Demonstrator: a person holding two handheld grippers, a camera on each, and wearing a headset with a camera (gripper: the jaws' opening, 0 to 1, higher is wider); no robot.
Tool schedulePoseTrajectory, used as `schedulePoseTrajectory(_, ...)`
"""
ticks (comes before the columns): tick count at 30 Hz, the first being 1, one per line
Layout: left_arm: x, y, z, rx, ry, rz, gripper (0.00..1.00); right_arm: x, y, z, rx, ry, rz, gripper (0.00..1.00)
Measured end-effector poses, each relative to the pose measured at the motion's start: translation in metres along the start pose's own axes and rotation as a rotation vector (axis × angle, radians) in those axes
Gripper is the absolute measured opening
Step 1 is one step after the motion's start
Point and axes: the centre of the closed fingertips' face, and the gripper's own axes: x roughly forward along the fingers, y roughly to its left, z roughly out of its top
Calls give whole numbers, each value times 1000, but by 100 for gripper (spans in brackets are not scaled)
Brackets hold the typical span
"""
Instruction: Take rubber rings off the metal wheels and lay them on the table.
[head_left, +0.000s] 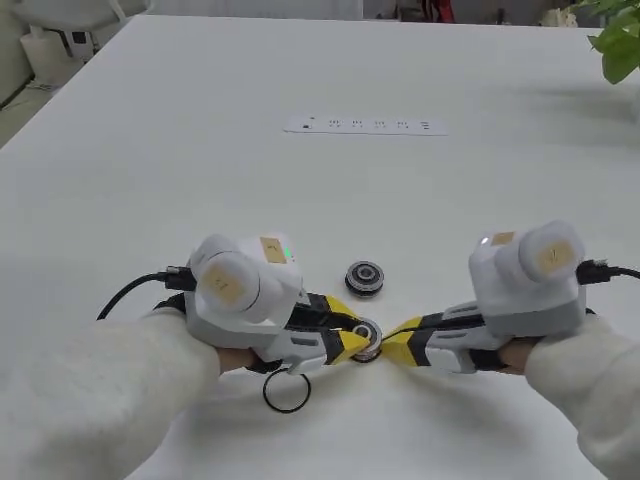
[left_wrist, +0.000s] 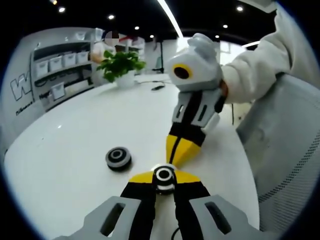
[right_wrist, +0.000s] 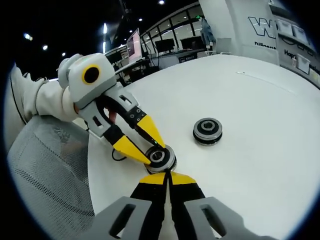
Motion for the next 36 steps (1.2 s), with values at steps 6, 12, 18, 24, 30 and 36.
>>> schedulePoseTrajectory(6,0,-1,0,3,-1,-2,14,-1,0,0,49,-2,3,0)
schedulePoseTrajectory(12,0,-1,0,6,-1,-1,14,-2,-1,0,91,-9,4,0)
schedulePoseTrajectory(18,0,-1,0,6,-2,-1,14,-3,-2,1,112,-16,3,0)
schedulePoseTrajectory(24,1,0,0,4,-1,-1,14,-7,-4,6,143,-47,1,0)
schedulePoseTrajectory(30,1,0,0,3,-1,0,14,-7,2,9,165,-58,5,0)
schedulePoseTrajectory(36,1,0,-1,0,-3,-1,14,-8,7,12,184,-63,11,0)
